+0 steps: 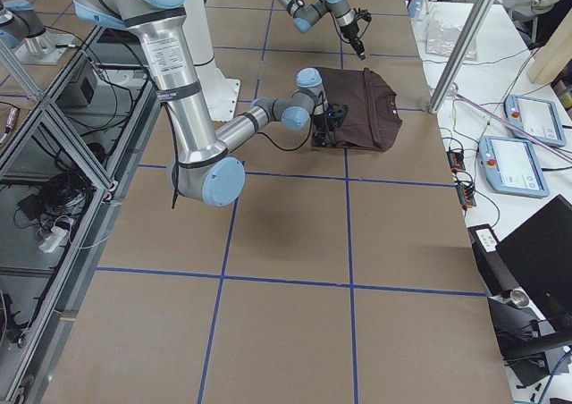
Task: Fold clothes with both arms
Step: 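Grasp the folded shirt's near corner with the right gripper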
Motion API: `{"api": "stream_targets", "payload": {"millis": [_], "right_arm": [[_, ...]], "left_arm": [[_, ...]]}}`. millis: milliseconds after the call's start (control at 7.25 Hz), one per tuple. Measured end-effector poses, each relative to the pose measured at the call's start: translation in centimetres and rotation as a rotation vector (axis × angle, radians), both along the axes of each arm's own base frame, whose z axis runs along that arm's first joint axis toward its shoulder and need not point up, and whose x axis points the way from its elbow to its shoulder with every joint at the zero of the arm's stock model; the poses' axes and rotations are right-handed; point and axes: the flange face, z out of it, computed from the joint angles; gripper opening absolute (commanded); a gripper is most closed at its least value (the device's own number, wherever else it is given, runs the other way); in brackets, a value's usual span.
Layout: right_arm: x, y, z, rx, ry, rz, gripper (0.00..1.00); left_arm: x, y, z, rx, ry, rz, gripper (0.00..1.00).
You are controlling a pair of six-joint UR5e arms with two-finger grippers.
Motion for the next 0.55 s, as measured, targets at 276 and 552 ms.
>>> {"api": "stream_targets", "payload": {"millis": [276,552], "right_arm": [[-0.8,1.7,1.5,-0.017,0.02,0.007,0.58],[-1.2,2.5,1.8,-0.039,0.015,0.016,0.0]], "left_arm": [[0.1,0.1,-0.1,0.001,0.002,0.003,0.46],[0.1,0.1,0.1,0.0,0.0,0.003,0.46]]}}
